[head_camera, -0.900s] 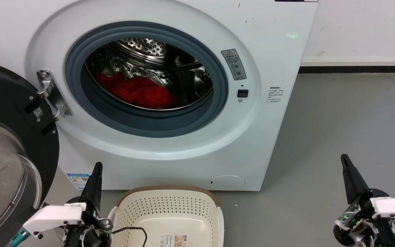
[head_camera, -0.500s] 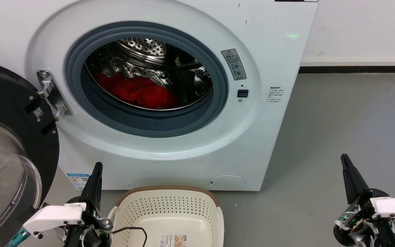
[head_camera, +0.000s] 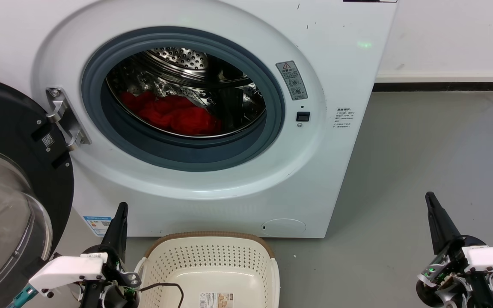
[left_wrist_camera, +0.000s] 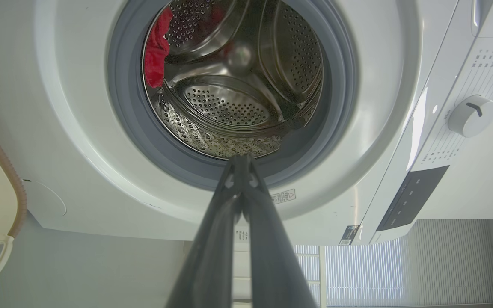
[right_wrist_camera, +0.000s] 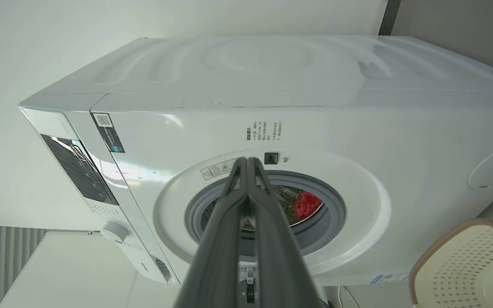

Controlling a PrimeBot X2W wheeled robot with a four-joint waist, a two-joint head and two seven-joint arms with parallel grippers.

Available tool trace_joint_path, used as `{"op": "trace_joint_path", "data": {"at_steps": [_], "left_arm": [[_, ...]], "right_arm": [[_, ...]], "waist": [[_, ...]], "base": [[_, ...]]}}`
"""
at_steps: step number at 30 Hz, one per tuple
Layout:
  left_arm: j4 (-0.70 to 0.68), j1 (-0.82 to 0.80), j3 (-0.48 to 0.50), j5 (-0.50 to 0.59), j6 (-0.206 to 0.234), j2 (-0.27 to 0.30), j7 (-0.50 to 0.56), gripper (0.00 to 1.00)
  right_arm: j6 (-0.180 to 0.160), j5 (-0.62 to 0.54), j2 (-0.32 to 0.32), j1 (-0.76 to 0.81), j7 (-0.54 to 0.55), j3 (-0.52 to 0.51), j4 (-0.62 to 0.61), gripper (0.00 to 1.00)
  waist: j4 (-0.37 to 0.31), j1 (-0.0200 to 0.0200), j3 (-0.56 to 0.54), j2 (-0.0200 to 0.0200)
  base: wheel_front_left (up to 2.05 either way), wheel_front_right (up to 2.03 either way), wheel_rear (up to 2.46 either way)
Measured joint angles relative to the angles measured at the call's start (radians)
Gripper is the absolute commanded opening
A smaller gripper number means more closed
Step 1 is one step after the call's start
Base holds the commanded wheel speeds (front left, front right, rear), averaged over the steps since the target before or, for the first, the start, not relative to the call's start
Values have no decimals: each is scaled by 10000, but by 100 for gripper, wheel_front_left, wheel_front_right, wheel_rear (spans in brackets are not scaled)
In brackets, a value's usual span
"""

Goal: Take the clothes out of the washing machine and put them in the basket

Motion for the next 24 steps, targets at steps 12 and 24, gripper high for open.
{"op": "trace_joint_path", "data": {"at_steps": [12, 24], "left_arm": [[0, 0, 0, 0, 0, 0, 0, 0], [307, 293, -128, 4, 17, -23, -69, 100]], "right_arm": [[0, 0, 0, 0, 0, 0, 0, 0], [-2, 0, 10, 311, -81, 59, 253, 100]], "waist": [[0, 0, 0, 0], [-1, 0, 0, 0]], "base": [[0, 0, 0], [0, 0, 0]]}}
